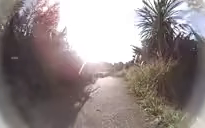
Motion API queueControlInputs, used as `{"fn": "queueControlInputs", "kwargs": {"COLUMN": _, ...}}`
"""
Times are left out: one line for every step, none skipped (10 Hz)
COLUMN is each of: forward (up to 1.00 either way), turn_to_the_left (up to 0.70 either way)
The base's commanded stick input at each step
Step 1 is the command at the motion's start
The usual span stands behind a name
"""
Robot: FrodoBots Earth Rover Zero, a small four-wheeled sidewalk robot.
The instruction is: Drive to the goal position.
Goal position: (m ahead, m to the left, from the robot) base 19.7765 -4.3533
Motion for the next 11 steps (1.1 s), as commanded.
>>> {"fn": "queueControlInputs", "kwargs": {"forward": 0.5, "turn_to_the_left": 0.03}}
{"fn": "queueControlInputs", "kwargs": {"forward": 0.5, "turn_to_the_left": 0.03}}
{"fn": "queueControlInputs", "kwargs": {"forward": 0.5, "turn_to_the_left": 0.03}}
{"fn": "queueControlInputs", "kwargs": {"forward": 0.5, "turn_to_the_left": 0.03}}
{"fn": "queueControlInputs", "kwargs": {"forward": 0.5, "turn_to_the_left": 0.03}}
{"fn": "queueControlInputs", "kwargs": {"forward": 0.5, "turn_to_the_left": 0.03}}
{"fn": "queueControlInputs", "kwargs": {"forward": 0.5, "turn_to_the_left": 0.03}}
{"fn": "queueControlInputs", "kwargs": {"forward": 0.5, "turn_to_the_left": 0.03}}
{"fn": "queueControlInputs", "kwargs": {"forward": 0.5, "turn_to_the_left": 0.03}}
{"fn": "queueControlInputs", "kwargs": {"forward": 0.5, "turn_to_the_left": 0.03}}
{"fn": "queueControlInputs", "kwargs": {"forward": 0.5, "turn_to_the_left": 0.03}}
